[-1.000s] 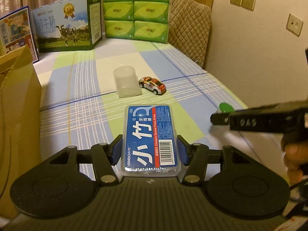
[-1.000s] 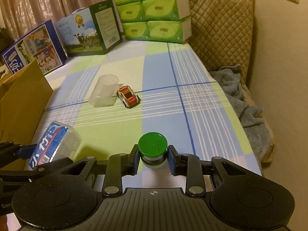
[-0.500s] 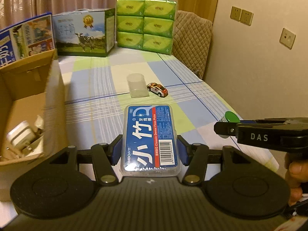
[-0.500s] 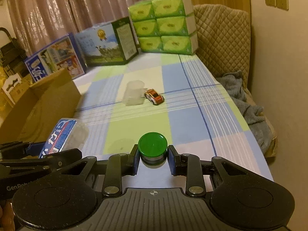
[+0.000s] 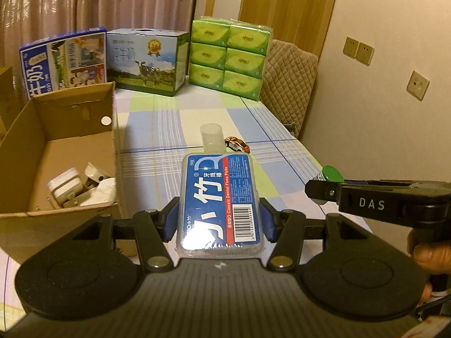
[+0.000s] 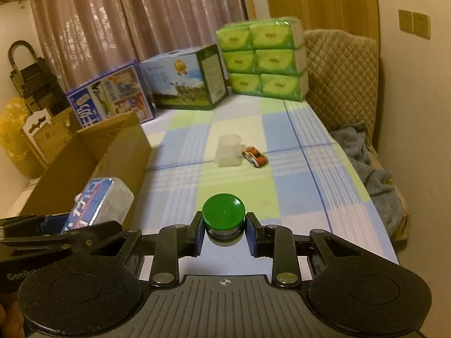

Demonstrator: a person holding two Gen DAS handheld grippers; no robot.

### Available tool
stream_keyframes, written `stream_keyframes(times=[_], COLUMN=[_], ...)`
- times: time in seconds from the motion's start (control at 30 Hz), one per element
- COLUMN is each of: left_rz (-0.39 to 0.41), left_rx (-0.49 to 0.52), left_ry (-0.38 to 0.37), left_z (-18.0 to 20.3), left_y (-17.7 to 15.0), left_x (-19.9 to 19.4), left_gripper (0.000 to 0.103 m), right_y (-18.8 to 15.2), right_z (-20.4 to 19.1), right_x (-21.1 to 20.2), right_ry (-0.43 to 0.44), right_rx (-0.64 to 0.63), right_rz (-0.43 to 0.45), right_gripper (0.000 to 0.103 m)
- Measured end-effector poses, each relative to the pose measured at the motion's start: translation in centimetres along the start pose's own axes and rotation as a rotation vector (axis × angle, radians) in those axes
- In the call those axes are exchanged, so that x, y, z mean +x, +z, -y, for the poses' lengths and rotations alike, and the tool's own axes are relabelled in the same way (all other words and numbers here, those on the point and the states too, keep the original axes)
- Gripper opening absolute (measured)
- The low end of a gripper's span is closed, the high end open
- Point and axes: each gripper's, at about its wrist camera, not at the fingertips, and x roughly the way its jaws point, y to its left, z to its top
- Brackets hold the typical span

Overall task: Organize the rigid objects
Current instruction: 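Carry the floss box with the left tool while the right tool carries the jar over the box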

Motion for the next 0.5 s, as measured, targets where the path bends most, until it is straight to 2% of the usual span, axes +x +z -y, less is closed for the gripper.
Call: stream_keyframes(times=[0.5], left_rz=[0.070], left_rx=[-0.032], left_ry=[0.055], left_z=[-2.1], left_y=[2.1], left_x=[-5.6], left_gripper=[0.052], right_y=[3.1], right_z=[-5.1], right_x=[-3.2], right_ry=[0.052], right_rx=[-0.082], right_rz=[0.057], right_gripper=[0.027])
